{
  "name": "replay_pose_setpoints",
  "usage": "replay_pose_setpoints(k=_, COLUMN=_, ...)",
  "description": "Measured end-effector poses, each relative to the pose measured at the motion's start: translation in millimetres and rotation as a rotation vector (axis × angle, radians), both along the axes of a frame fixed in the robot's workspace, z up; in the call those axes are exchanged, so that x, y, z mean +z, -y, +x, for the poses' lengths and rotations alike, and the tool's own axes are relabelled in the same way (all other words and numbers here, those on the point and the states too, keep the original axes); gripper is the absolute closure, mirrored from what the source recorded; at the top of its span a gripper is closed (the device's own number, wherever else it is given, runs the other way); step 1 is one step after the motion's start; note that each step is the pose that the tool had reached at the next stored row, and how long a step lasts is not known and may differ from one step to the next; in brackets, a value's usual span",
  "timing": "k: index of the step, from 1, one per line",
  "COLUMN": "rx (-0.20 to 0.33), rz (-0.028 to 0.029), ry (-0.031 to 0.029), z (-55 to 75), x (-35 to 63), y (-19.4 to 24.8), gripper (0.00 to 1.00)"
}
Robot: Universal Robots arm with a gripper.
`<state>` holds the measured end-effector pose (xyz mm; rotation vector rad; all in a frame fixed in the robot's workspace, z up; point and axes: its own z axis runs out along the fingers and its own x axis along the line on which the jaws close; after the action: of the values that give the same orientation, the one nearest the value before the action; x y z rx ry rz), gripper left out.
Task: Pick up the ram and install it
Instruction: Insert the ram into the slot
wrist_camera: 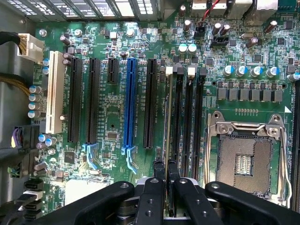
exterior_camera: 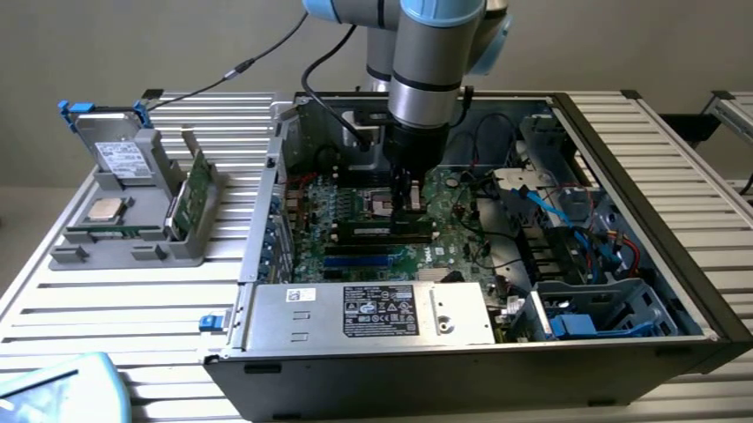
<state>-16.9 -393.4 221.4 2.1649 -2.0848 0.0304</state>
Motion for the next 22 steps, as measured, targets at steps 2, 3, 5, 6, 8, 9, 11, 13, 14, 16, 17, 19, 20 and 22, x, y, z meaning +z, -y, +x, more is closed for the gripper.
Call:
replay_pose_setpoints(k=2, rx=0.0, rz=0.0003, ry=0.0001, z=0.0, x=0.0, y=0.0, gripper=0.86)
replay_pose_setpoints(k=3, rx=0.0, rz=0.0005, ry=0.0001, z=0.0, x=-0.1, y=0.0, gripper=0.86)
replay_pose_setpoints(k=5, rx=-0.001, rz=0.0013, ry=0.0001, z=0.1, x=-0.1, y=0.0, gripper=0.86)
replay_pose_setpoints(k=6, rx=-0.001, rz=0.0016, ry=0.0001, z=0.2, x=-0.1, y=0.0, gripper=0.86)
replay_pose_setpoints(k=8, rx=-0.001, rz=0.0022, ry=0.0001, z=0.3, x=-0.1, y=0.0, gripper=0.86)
replay_pose_setpoints(k=9, rx=-0.001, rz=0.0025, ry=0.0001, z=0.4, x=-0.1, y=0.0, gripper=0.86)
replay_pose_setpoints(k=11, rx=-0.001, rz=0.0027, ry=0.0001, z=0.4, x=-0.1, y=0.0, gripper=0.86)
replay_pose_setpoints(k=13, rx=-0.002, rz=0.0026, ry=0.0001, z=0.4, x=-0.1, y=0.0, gripper=0.86)
replay_pose_setpoints(k=14, rx=-0.003, rz=0.0026, ry=0.0001, z=0.4, x=-0.1, y=0.0, gripper=0.86)
replay_pose_setpoints(k=16, rx=-0.005, rz=0.0026, ry=0.0, z=0.4, x=-0.1, y=0.0, gripper=0.86)
replay_pose_setpoints(k=17, rx=-0.006, rz=0.0025, ry=0.0001, z=0.4, x=-0.1, y=0.0, gripper=0.86)
replay_pose_setpoints(k=19, rx=-0.011, rz=0.0032, ry=0.0002, z=0.5, x=-0.3, y=-0.1, gripper=0.86)
replay_pose_setpoints(k=20, rx=-0.013, rz=0.0031, ry=0.0003, z=0.4, x=-0.4, y=0.0, gripper=0.86)
replay_pose_setpoints(k=22, rx=-0.019, rz=0.0028, ry=0.0002, z=0.5, x=-0.4, y=0.0, gripper=0.86)
